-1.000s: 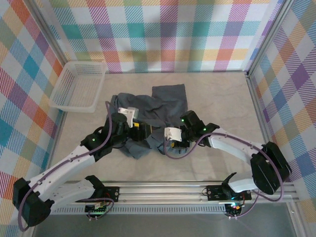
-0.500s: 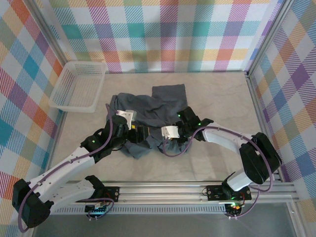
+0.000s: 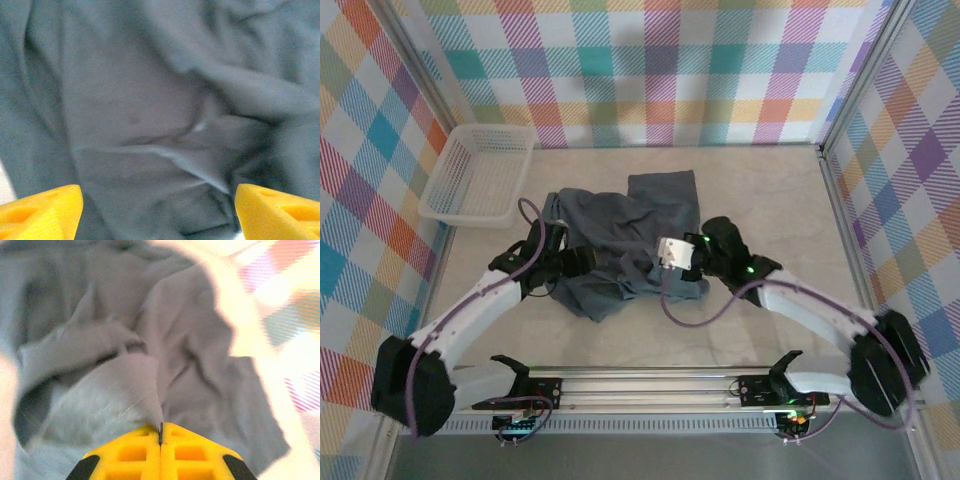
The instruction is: Fold the inside-out t-shirt
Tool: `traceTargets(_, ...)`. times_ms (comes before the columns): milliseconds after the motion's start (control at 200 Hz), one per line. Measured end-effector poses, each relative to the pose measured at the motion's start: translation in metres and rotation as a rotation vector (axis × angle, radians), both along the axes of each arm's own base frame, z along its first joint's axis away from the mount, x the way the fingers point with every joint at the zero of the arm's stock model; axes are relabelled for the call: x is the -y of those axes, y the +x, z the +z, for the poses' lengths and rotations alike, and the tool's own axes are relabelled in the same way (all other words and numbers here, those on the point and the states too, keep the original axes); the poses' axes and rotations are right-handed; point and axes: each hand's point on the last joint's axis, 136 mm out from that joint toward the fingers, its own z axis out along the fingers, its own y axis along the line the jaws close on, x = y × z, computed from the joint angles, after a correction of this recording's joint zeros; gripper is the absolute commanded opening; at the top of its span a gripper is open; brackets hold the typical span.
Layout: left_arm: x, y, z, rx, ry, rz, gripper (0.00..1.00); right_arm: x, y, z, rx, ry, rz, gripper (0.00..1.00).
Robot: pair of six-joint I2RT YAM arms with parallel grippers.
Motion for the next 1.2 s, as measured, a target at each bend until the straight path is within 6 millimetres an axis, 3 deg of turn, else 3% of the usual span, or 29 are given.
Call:
traceTargets(135,-0.011,0.003,-0.037,-0.178,0.015,0.073,0.77,0.019,-0.005,0.059,0.048,0.248,-0.120,0.00)
traceTargets(315,-0.009,0.005,-0.074,-0.329,-0.003,0.111,0.67,0.034,-0.016,0.089,0.006,0.427,-0.187,0.00)
traceTargets(365,-0.008,0.005,-0.084,-0.357,-0.007,0.129,0.57,0.035,-0.017,0.091,-0.013,0.451,-0.200,0.00)
traceTargets(445,-0.008,0.005,-0.091,-0.377,-0.009,0.146,0.20,0.038,-0.016,0.092,-0.046,0.484,-0.231,0.00)
traceTargets(480,-0.007,0.007,-0.089,-0.371,-0.015,0.152,0.09,0.040,-0.015,0.091,-0.064,0.494,-0.250,0.00)
traceTargets(530,-0.007,0.009,-0.086,-0.365,-0.019,0.154,0.02,0.043,-0.013,0.091,-0.088,0.503,-0.283,0.00)
traceTargets(585,-0.007,0.012,-0.077,-0.347,-0.021,0.154,0.00,0.047,-0.008,0.097,-0.106,0.518,-0.325,0.00)
traceTargets(620,-0.007,0.015,-0.064,-0.326,-0.024,0.157,0.00,0.049,-0.005,0.106,-0.109,0.531,-0.351,0.00)
traceTargets(685,-0.006,0.031,-0.023,-0.237,-0.032,0.149,0.00,0.054,0.002,0.132,-0.097,0.575,-0.398,0.00)
traceTargets(815,-0.005,0.065,0.109,0.085,-0.080,0.120,0.00,0.070,0.007,0.195,-0.042,0.702,-0.474,0.00)
traceTargets(880,-0.010,0.062,0.171,0.237,-0.093,0.109,0.00,0.082,0.006,0.227,-0.007,0.772,-0.511,0.00)
traceTargets(935,-0.018,0.050,0.209,0.329,-0.092,0.107,0.00,0.095,0.002,0.249,0.020,0.829,-0.549,0.00)
traceTargets(1010,-0.030,0.030,0.241,0.402,-0.073,0.112,0.00,0.117,-0.006,0.274,0.052,0.899,-0.609,0.00)
traceTargets(1200,-0.048,-0.012,0.288,0.529,-0.083,0.121,0.00,0.164,-0.044,0.330,0.131,1.068,-0.650,0.00)
